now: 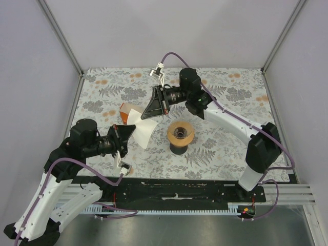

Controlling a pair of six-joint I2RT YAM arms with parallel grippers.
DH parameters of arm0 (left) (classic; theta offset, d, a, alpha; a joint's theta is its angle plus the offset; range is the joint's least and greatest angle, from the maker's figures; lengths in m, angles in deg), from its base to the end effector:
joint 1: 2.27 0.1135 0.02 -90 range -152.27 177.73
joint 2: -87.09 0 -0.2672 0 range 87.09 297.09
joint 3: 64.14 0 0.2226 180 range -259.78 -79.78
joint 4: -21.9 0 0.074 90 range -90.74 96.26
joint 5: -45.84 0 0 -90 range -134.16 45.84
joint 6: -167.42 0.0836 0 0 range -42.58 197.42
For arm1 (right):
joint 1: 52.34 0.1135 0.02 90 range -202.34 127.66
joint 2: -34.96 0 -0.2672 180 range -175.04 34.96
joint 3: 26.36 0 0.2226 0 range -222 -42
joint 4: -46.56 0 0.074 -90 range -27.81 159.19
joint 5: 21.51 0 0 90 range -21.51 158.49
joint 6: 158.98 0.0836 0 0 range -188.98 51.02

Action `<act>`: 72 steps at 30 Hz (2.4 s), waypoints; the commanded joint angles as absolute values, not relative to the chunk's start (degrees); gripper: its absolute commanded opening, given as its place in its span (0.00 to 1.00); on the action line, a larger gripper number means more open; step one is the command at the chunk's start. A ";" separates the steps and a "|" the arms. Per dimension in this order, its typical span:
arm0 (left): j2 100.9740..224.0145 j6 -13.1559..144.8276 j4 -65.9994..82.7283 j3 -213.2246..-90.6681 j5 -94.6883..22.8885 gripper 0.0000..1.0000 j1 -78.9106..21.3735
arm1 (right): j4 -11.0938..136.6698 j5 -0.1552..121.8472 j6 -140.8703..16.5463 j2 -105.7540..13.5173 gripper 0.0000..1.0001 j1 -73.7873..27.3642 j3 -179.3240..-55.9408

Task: Place the coffee filter in the dripper

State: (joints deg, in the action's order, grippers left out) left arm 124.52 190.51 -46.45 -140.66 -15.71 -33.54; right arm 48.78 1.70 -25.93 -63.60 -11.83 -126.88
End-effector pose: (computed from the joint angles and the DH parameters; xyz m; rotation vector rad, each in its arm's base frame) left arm 0.0727 -0.0908 0.3442 2.0094 0.3316 0.3871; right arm 0.2460 0.3112 0.3849 -1.0603 1.6965 1.9316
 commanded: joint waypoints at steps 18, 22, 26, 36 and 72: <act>124.44 227.97 -42.17 -140.16 -11.99 0.02 -33.56 | 56.90 -0.43 -36.00 -62.68 0.40 -8.39 -131.55; 124.27 225.78 -41.99 -140.07 -14.10 0.02 -33.65 | 57.79 1.95 -35.93 -62.42 0.00 -8.92 -131.56; 123.56 224.90 -41.64 -139.54 -14.19 0.02 -33.65 | 60.34 8.97 -36.98 -60.75 0.00 -11.02 -130.24; 124.09 226.39 -41.29 -140.16 -13.49 0.02 -33.65 | 60.96 5.91 -39.79 -60.40 0.74 -9.45 -131.12; 148.87 116.75 -61.50 -177.86 -23.44 0.70 -33.47 | 66.94 30.69 -51.31 -40.90 0.00 -17.62 -122.60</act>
